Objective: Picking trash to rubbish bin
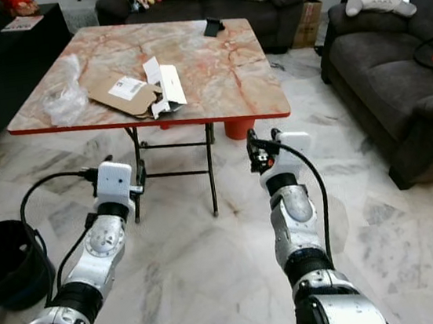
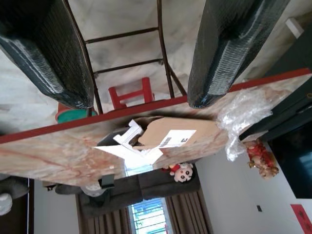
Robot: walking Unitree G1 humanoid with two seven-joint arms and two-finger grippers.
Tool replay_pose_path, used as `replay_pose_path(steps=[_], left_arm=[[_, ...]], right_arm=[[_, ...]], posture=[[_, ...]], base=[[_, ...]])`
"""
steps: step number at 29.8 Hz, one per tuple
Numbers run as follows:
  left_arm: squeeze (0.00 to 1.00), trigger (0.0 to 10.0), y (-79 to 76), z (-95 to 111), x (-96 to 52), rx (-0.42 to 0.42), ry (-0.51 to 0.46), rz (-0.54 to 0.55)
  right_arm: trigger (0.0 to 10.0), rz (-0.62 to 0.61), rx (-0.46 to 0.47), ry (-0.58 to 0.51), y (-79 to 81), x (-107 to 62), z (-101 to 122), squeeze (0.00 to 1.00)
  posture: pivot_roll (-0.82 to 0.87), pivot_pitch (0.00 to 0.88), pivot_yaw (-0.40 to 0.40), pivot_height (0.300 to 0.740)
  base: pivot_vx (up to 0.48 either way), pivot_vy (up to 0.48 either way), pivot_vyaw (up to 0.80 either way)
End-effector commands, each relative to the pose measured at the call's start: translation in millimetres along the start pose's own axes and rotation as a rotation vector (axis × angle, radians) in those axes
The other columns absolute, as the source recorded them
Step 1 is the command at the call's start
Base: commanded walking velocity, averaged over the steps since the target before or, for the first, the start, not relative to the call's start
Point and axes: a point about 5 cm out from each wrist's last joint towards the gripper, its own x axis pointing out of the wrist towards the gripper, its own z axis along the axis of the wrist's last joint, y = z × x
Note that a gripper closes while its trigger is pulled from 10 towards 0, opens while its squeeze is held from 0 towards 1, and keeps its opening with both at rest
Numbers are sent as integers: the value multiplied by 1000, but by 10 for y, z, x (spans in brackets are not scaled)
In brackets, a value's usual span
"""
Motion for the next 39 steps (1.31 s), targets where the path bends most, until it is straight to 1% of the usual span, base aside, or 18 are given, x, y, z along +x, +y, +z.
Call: replay_pose_path(steps=[1,5,12,17,20,28,30,32,35,39], left_arm=[[0,10000,9,159,88,-13,-66,21],[0,10000,2,176,87,-16,-73,27],[0,10000,45,195,90,-15,-83,48],[0,10000,44,181,96,-9,-69,48],[0,10000,31,183,88,-9,-70,48],[0,10000,33,184,85,-6,-65,50],[0,10000,33,190,89,-7,-66,51],[0,10000,29,195,92,-7,-67,49],[0,10000,28,193,93,-5,-64,49],[0,10000,30,178,92,-1,-54,51]], right_arm=[[10000,11,-14,-27,8,51,81,0],[10000,7,-41,29,-38,14,-3,0],[10000,-18,-36,79,-102,-66,-105,0],[10000,-3,-38,75,-68,-56,-98,0],[10000,9,-36,49,-46,-38,-59,0],[10000,4,-29,35,-48,-18,-22,0],[10000,11,-58,27,-50,-15,-4,0],[10000,19,-66,16,-44,-16,10,0],[10000,16,-83,34,-49,-16,-6,0],[10000,13,-56,32,-44,-20,-15,0]], posture=[[195,0,-82,740],[193,0,-89,740],[193,0,-91,740],[193,0,-91,740],[192,0,-86,740],[202,0,-82,740],[202,0,-82,740],[202,0,-82,740],[202,0,-82,740],[202,0,-82,740]], base=[[0,0,0],[0,0,0],[264,0,-66],[310,0,-733],[324,0,0],[327,0,0],[326,0,0],[326,0,750],[325,0,800],[326,0,600]])
